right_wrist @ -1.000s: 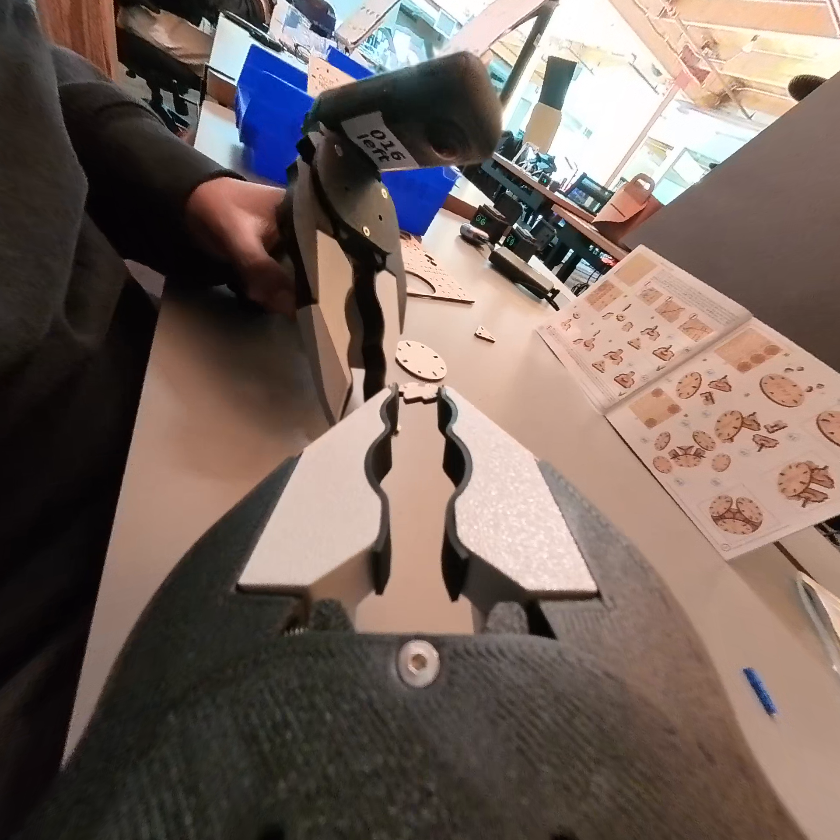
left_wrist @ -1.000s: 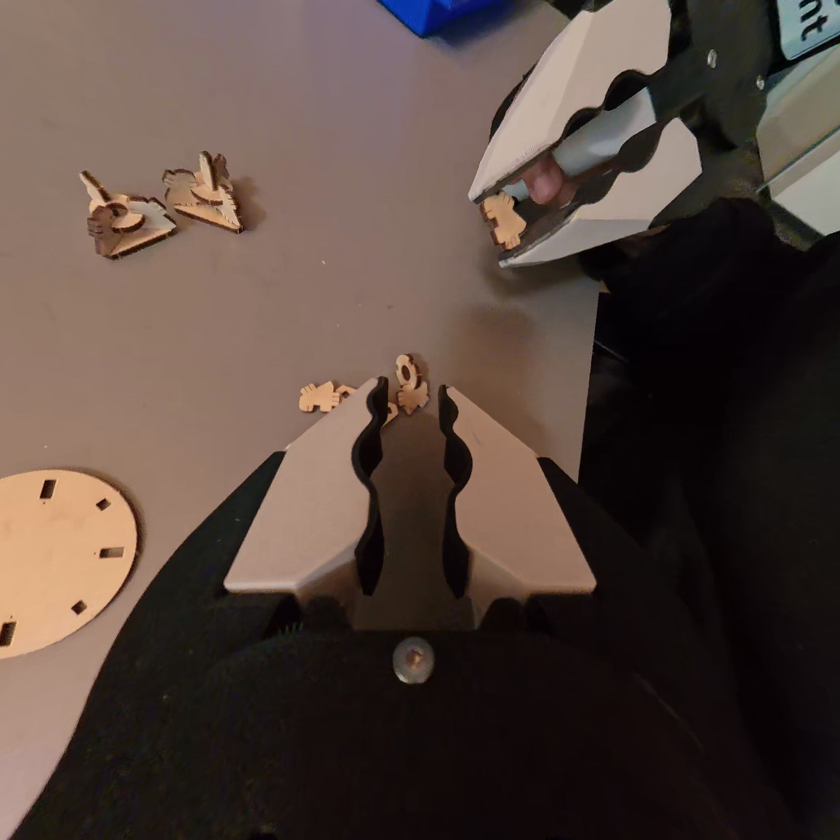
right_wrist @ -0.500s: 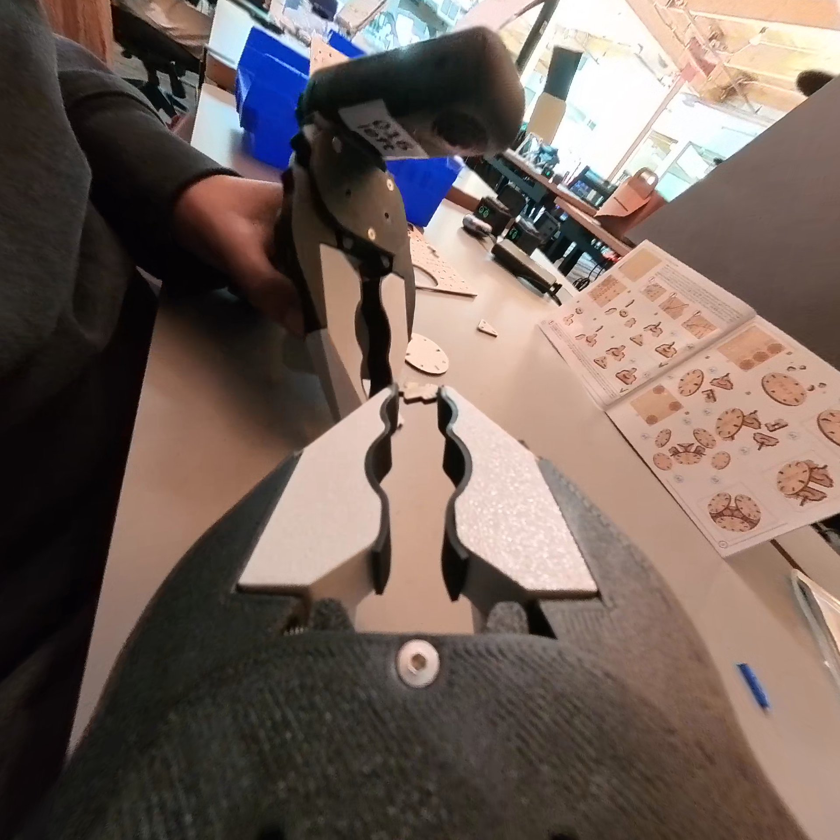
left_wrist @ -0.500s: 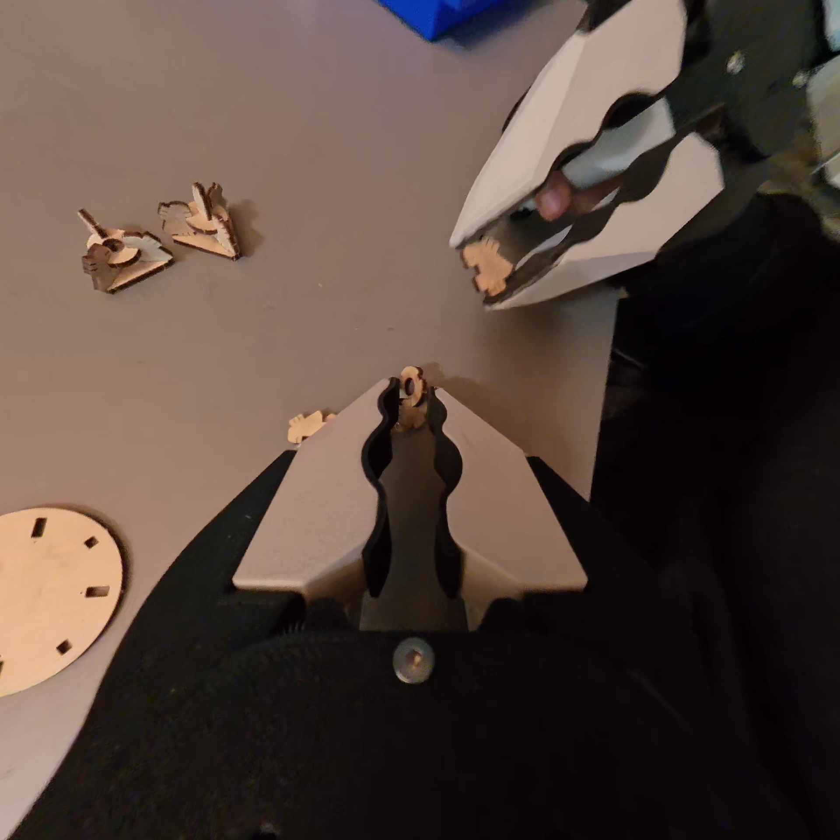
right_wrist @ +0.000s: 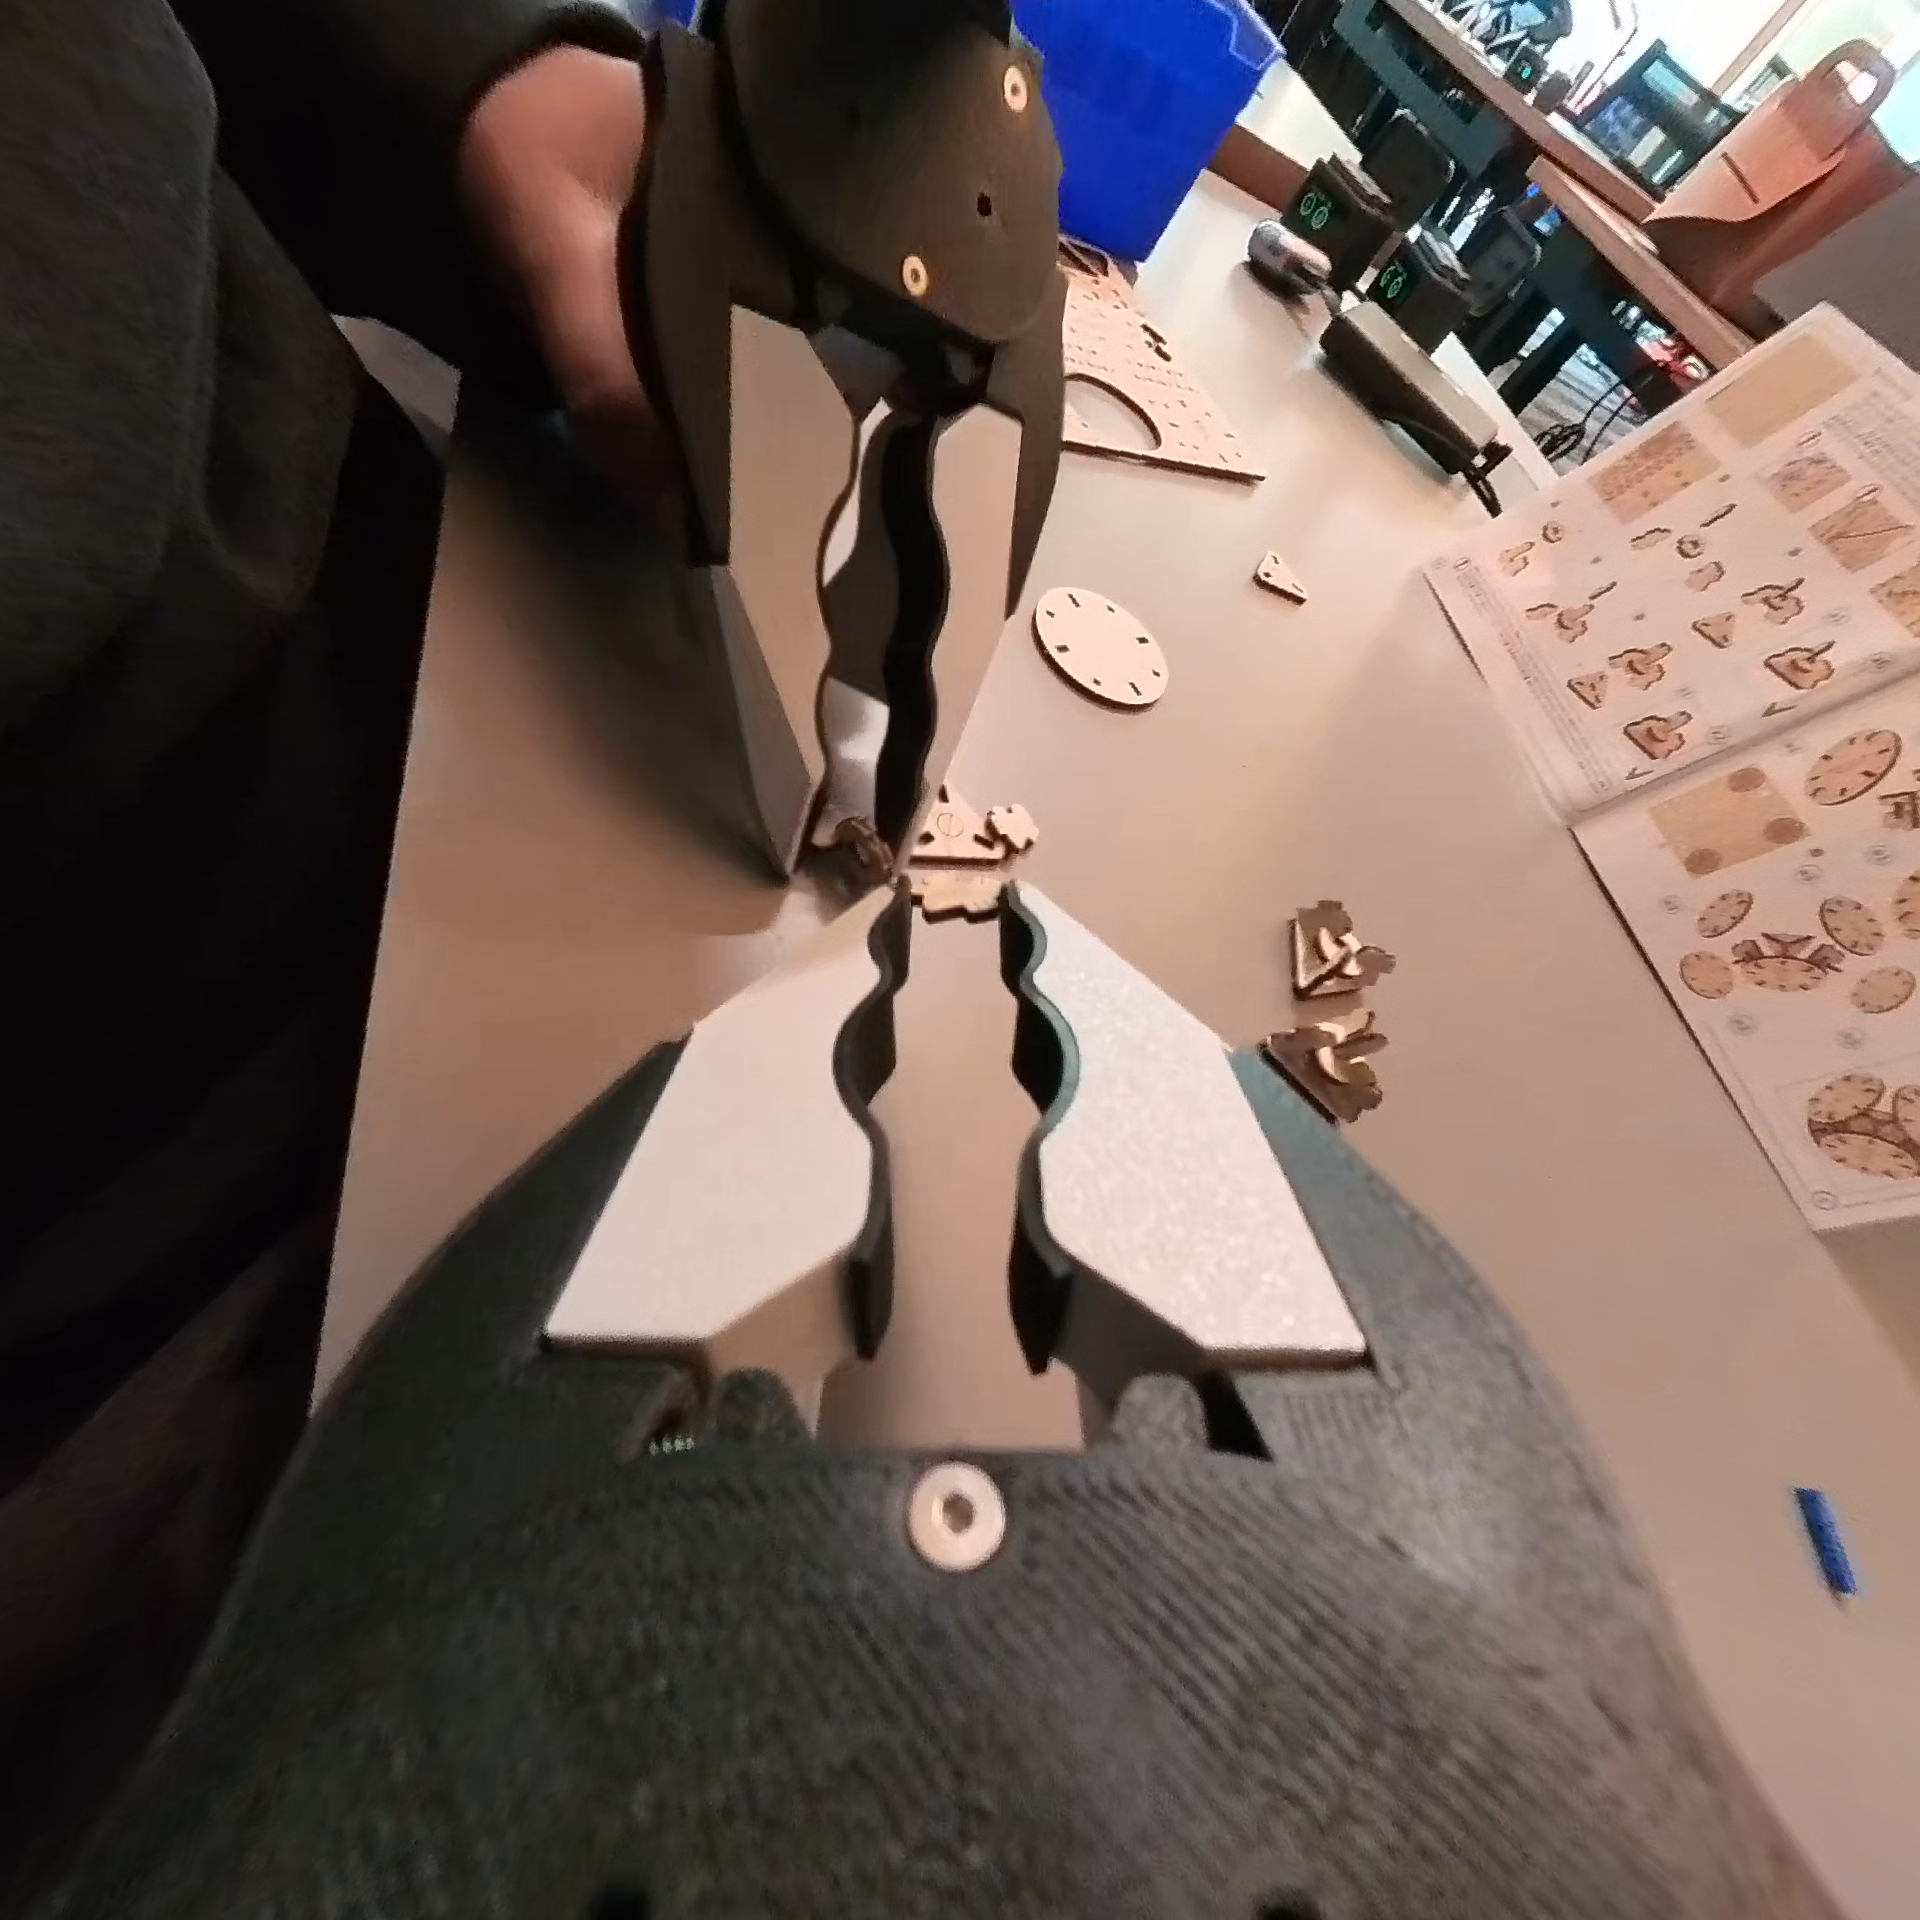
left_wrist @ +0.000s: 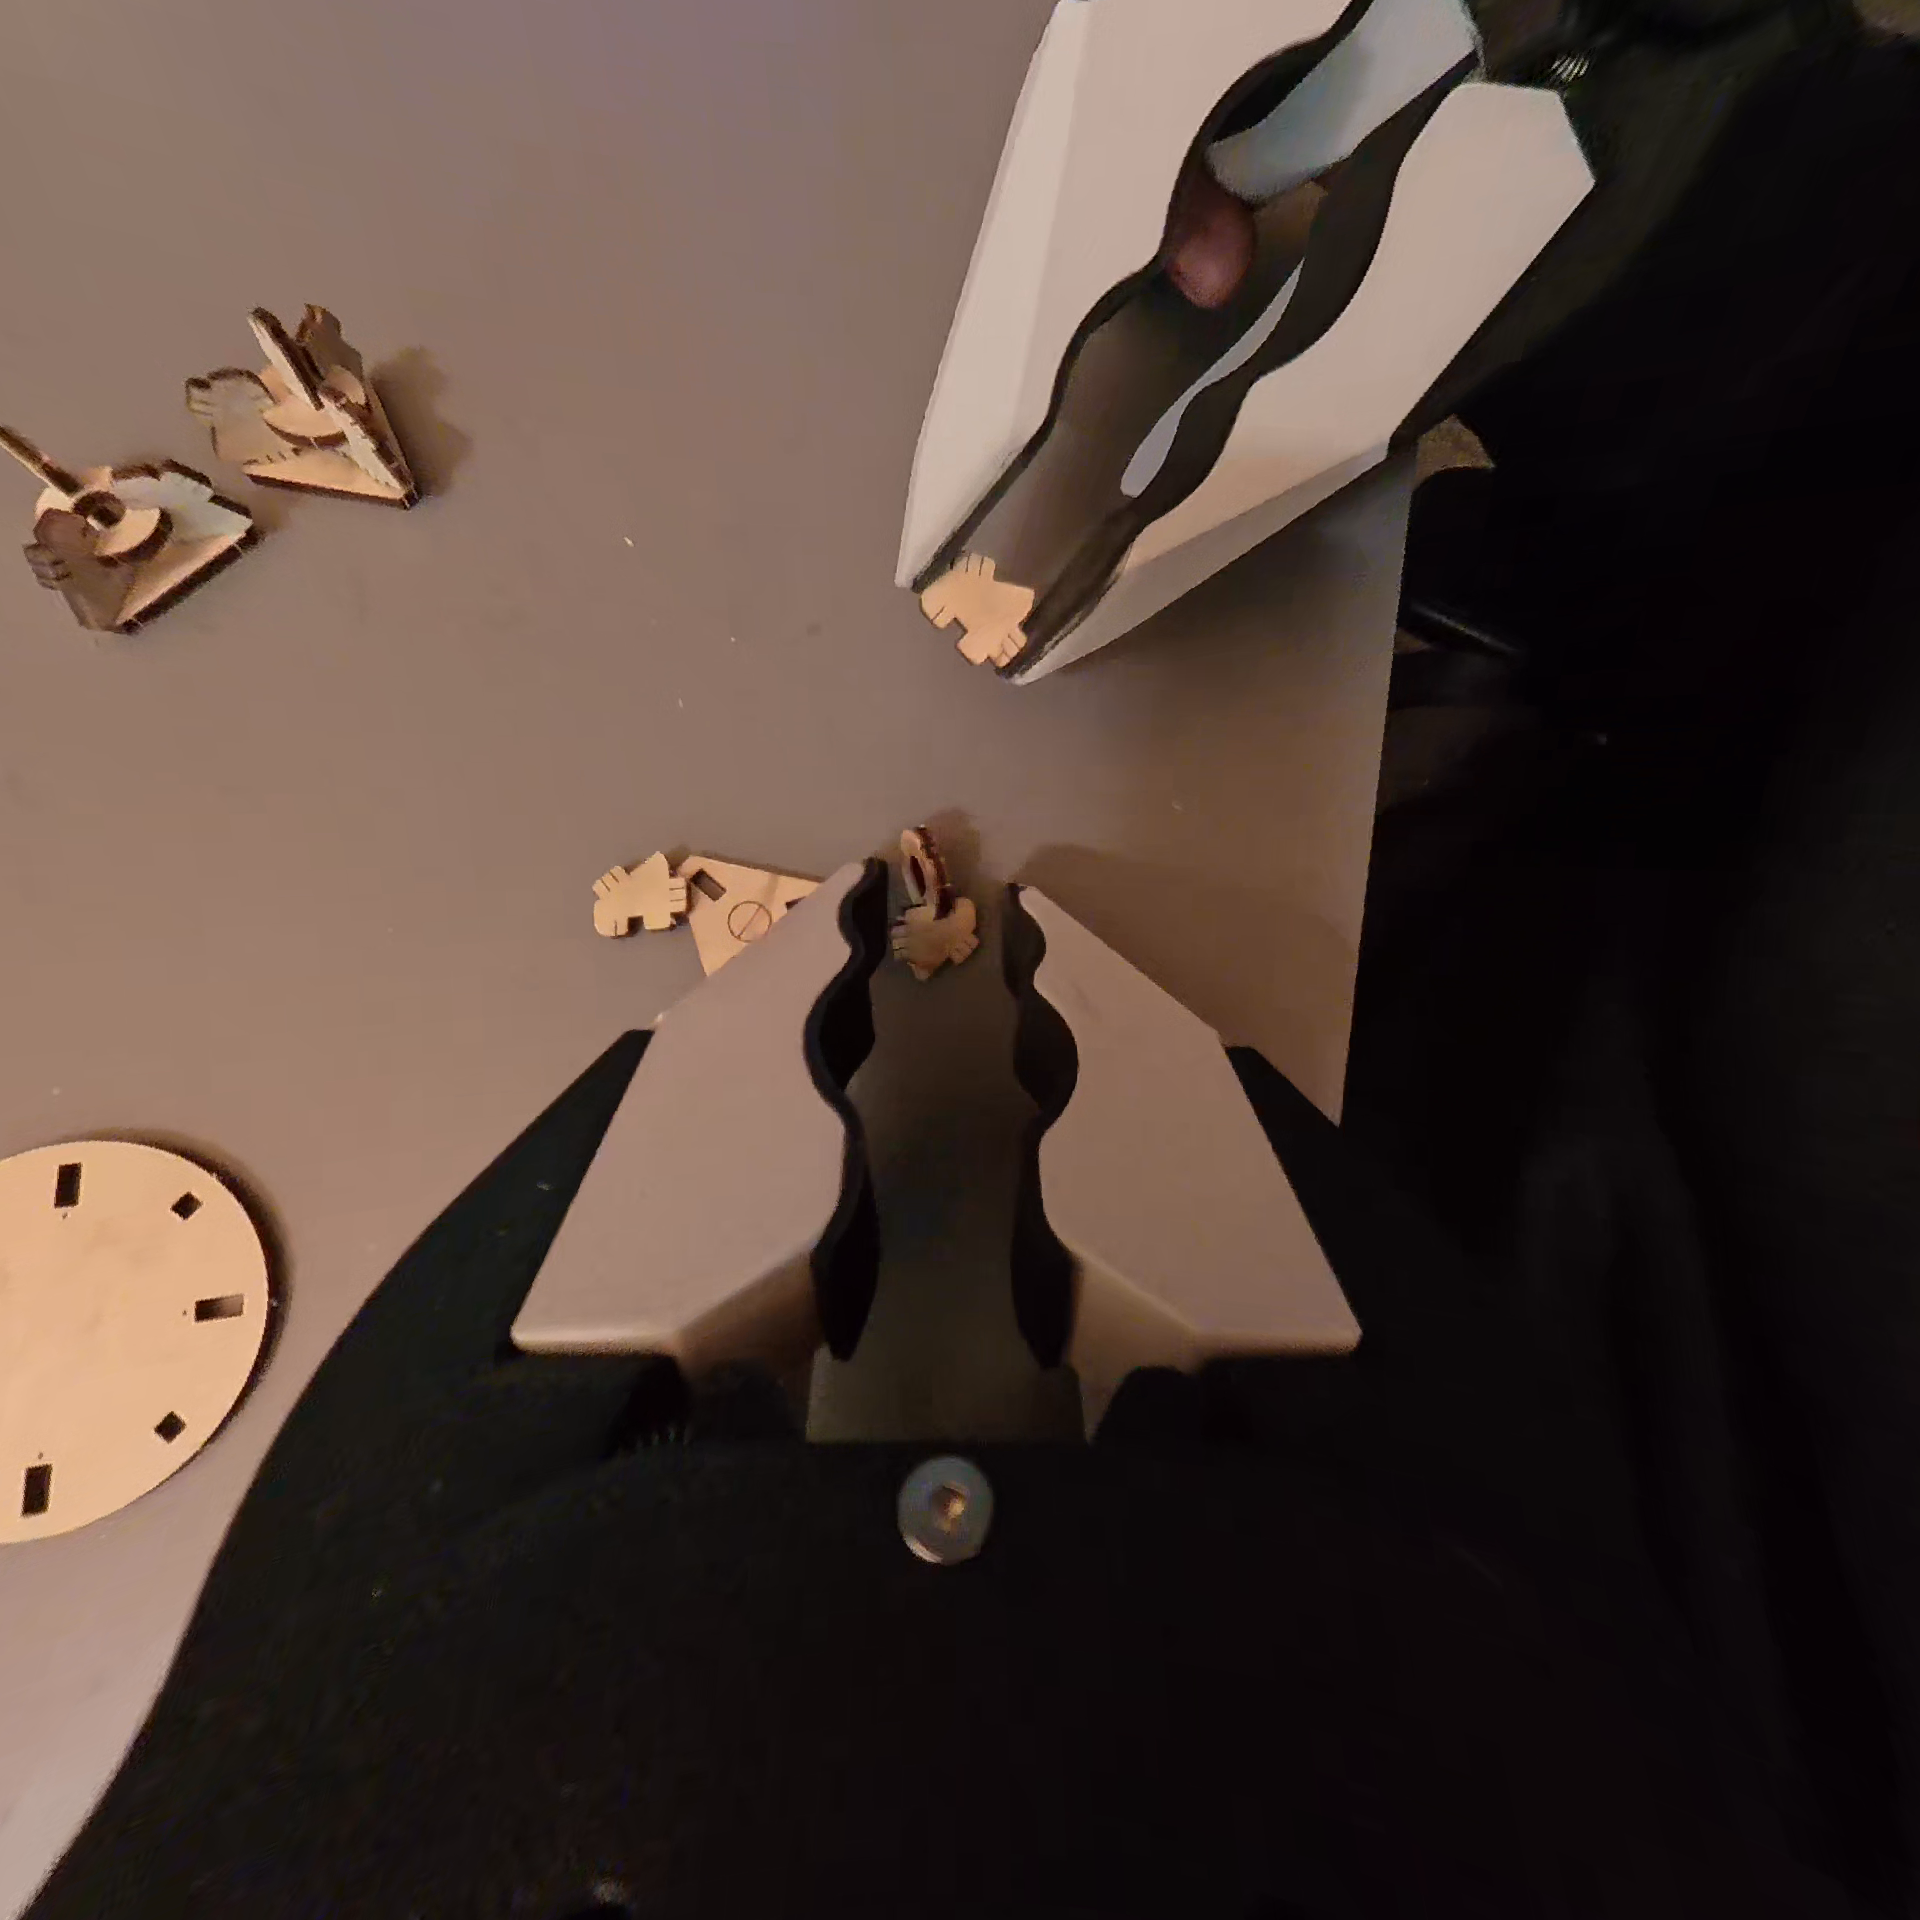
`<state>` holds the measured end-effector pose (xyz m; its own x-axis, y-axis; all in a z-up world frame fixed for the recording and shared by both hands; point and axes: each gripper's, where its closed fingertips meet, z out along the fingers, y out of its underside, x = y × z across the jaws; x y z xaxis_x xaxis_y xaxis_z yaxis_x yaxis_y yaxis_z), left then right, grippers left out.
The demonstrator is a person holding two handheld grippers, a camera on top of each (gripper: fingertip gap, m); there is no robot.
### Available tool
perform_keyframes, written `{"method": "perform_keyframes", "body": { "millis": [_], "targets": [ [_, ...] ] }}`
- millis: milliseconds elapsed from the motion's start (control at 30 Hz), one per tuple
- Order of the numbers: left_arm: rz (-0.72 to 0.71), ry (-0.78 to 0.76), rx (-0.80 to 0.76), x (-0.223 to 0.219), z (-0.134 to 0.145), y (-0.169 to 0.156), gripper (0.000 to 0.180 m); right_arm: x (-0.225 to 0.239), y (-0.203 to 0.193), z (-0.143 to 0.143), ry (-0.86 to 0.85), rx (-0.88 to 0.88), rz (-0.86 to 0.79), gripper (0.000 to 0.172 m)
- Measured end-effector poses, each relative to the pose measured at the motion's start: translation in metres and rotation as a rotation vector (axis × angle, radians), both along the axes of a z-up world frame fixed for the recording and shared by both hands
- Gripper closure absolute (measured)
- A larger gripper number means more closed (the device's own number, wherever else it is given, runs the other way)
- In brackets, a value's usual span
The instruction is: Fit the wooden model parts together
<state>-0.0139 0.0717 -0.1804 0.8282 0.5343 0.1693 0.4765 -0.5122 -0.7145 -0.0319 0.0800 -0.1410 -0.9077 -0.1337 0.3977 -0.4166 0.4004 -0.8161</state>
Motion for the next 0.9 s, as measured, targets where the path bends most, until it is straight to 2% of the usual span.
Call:
{"method": "perform_keyframes", "body": {
  "millis": [467,733,900],
  "targets": [
    [0.039,0.121,-0.02,-0.002,0.008,-0.005,0.157,0.001,0.0,-0.001,0.012,0.005,0.001,0.157],
    [0.098,0.112,0.046,-0.007,0.016,-0.006,0.18,0.003,0.0,-0.008,0.031,0.045,0.01,0.156],
    [0.112,0.064,0.095,-0.007,0.017,-0.008,0.18,0.003,-0.001,-0.009,0.034,0.052,0.013,0.156]
  ]
}}
